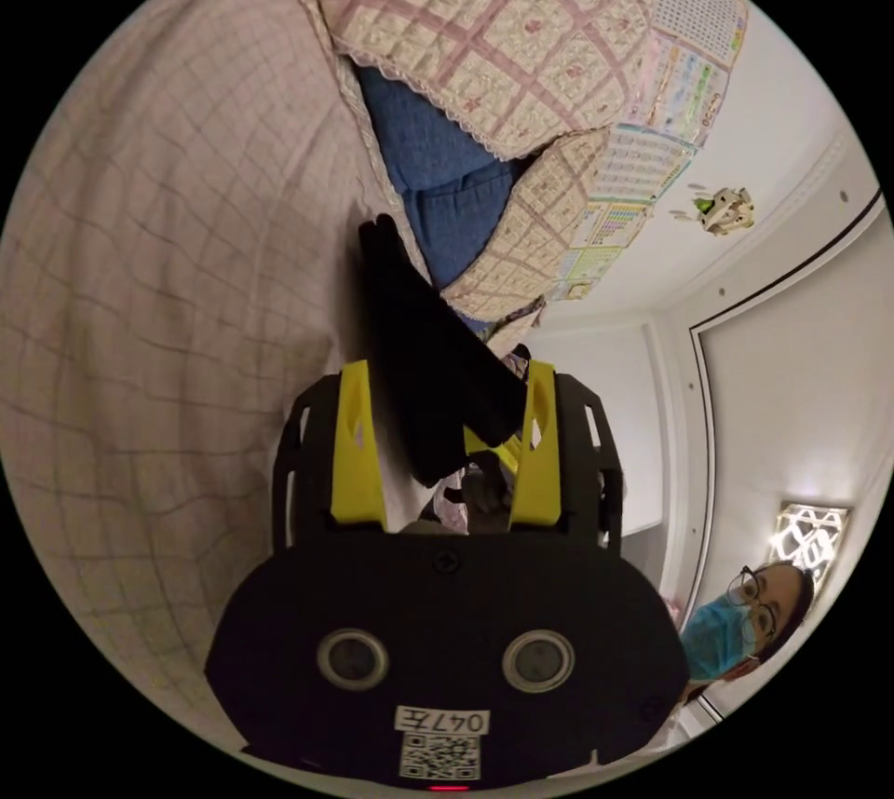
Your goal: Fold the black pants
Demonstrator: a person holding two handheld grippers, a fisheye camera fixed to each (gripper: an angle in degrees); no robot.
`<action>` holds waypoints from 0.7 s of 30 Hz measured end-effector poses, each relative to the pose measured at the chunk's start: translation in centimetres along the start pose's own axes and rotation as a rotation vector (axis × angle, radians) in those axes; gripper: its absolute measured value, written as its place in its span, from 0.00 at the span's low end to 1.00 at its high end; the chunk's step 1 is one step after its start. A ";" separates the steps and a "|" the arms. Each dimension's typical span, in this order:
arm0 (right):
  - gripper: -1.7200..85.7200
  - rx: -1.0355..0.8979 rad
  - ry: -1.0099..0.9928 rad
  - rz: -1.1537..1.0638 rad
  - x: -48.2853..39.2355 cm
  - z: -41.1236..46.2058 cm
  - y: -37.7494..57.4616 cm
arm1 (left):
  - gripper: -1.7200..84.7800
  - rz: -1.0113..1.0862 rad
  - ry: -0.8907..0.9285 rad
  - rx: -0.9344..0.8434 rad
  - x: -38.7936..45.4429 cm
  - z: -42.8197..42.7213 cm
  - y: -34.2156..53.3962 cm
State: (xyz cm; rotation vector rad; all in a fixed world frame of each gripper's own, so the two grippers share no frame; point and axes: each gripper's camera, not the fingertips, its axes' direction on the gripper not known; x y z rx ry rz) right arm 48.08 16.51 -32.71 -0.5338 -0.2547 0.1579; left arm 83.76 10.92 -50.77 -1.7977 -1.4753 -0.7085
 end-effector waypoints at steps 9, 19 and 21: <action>0.09 -0.051 -0.024 -0.140 0.7 -1.8 9.8 | 0.24 0.024 -0.132 -0.142 -3.2 8.2 -8.9; 0.11 -0.033 -0.101 0.674 31.5 -6.2 33.4 | 0.18 0.094 -0.280 -0.188 -4.4 14.3 -20.2; 0.11 -0.064 -0.202 0.758 35.6 -4.4 37.2 | 0.16 0.157 -0.363 -0.225 -3.7 16.2 -23.3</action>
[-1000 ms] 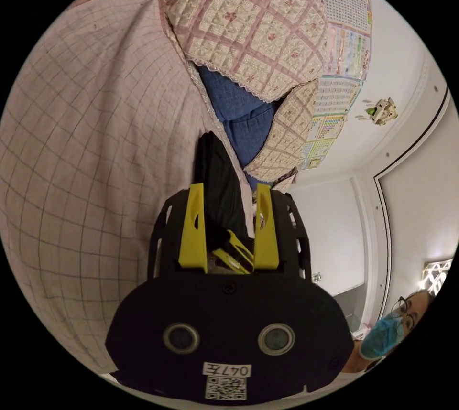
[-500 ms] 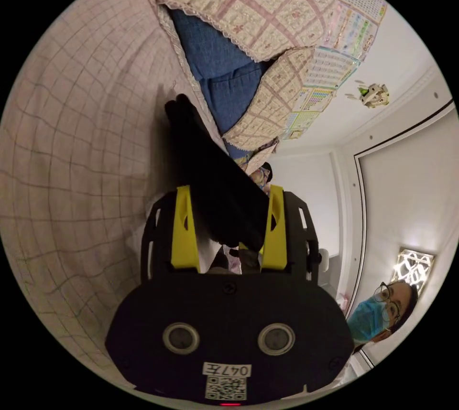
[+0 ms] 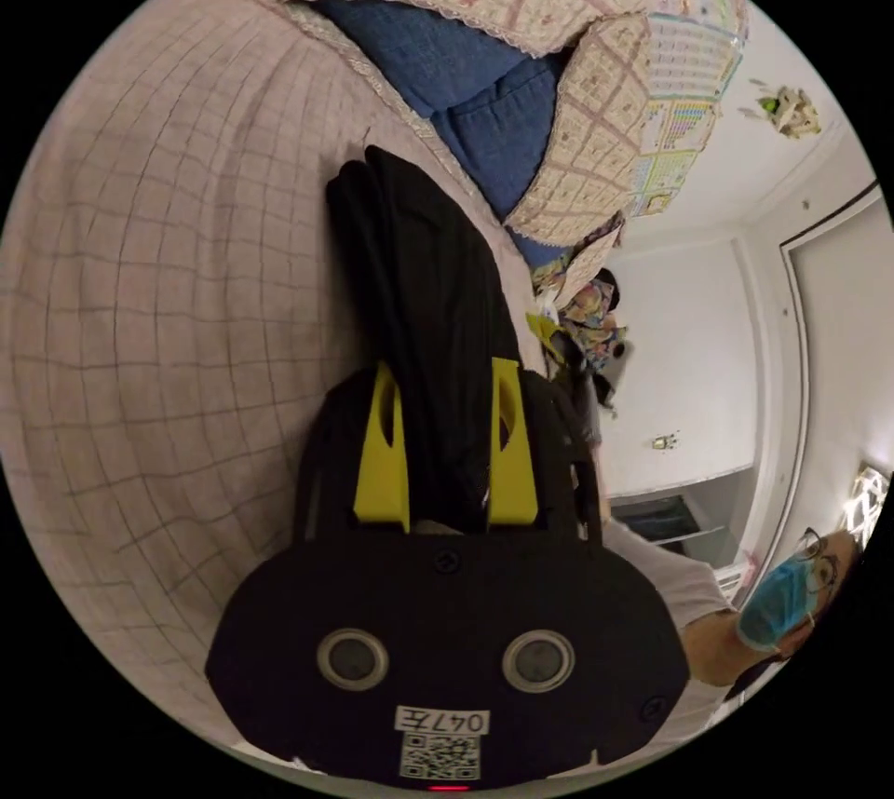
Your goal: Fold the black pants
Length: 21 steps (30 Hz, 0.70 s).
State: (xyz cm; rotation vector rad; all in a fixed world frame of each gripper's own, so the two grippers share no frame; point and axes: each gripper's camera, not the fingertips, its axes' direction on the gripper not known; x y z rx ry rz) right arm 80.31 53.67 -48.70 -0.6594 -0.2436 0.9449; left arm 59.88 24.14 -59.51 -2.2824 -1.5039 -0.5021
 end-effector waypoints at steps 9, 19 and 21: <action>0.06 -0.059 -0.341 0.259 17.9 1.4 4.3 | 0.08 0.153 -0.146 -0.058 1.1 2.3 -13.9; 0.01 0.149 -0.281 0.050 19.6 -12.9 14.7 | 0.04 0.478 -0.121 0.038 7.8 1.3 -27.4; 0.01 0.227 -0.246 0.006 19.2 -18.8 19.0 | 0.04 0.545 -0.078 0.022 11.5 2.1 -30.5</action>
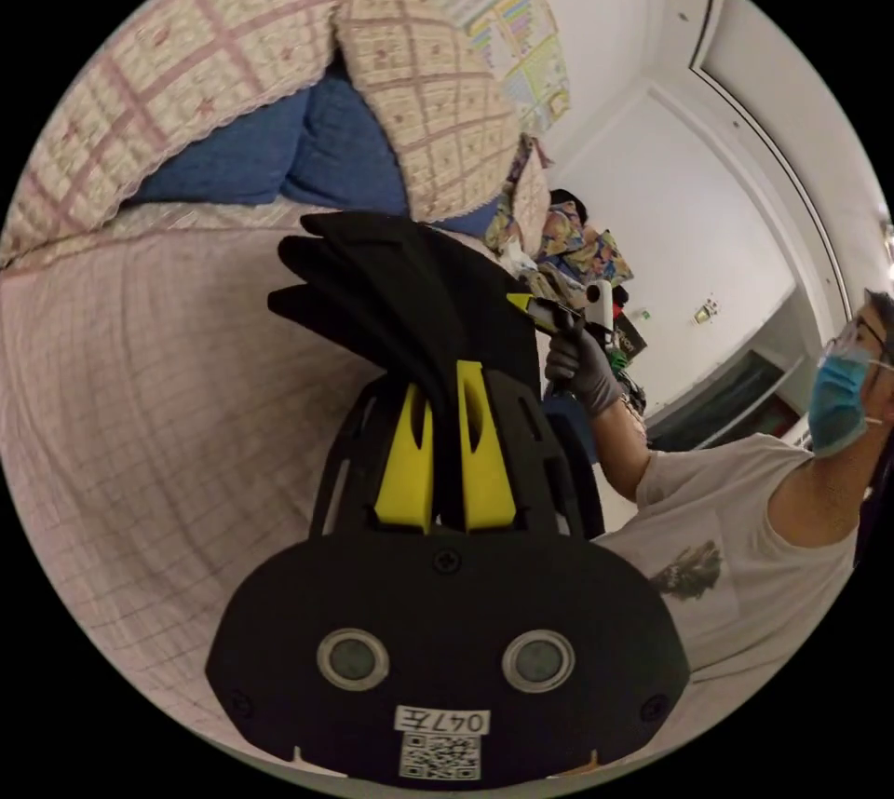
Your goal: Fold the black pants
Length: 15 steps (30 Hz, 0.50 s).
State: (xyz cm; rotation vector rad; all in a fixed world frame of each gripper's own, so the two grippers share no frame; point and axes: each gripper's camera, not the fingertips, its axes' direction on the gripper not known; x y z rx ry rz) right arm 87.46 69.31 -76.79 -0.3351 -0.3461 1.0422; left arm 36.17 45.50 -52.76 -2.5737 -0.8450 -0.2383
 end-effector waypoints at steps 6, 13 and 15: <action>0.01 0.249 0.262 0.070 0.9 -22.0 11.6 | 0.03 0.243 0.106 -0.152 6.1 10.3 -15.5; 0.01 0.407 0.480 0.210 8.2 -37.4 17.2 | 0.03 0.407 0.181 -0.429 6.9 30.5 -35.6; 0.01 0.451 0.511 0.235 10.5 -39.9 16.9 | 0.03 0.463 0.167 -0.489 7.0 36.2 -43.1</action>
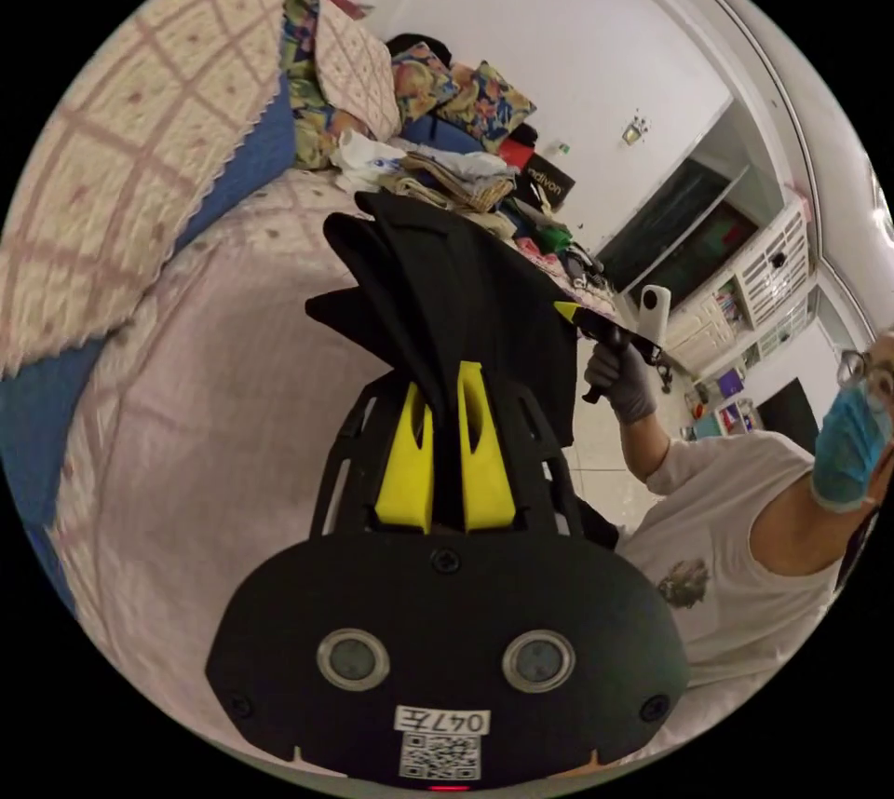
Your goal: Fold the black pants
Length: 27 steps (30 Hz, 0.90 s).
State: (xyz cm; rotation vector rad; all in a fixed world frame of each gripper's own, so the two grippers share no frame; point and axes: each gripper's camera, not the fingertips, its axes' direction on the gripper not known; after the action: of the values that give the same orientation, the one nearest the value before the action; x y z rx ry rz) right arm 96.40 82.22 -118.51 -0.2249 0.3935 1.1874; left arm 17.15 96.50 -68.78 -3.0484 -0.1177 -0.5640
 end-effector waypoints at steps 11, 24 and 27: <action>0.02 0.141 0.238 0.202 12.0 2.8 -8.6 | 0.17 -0.113 -0.305 -0.114 -22.4 -0.7 -21.1; 0.09 0.105 0.248 0.042 5.0 -5.3 0.4 | 0.14 -0.125 -0.374 0.195 -17.7 -32.1 28.2; 0.07 0.104 0.306 -0.119 -3.9 -8.0 4.6 | 0.12 -0.177 -0.603 0.291 -8.8 -41.6 43.0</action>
State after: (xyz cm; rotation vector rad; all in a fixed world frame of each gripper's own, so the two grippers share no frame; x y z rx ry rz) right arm 89.46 77.57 -123.97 -0.3366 0.6988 1.0137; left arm -2.30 50.84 -34.20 -2.8210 -0.4430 0.3577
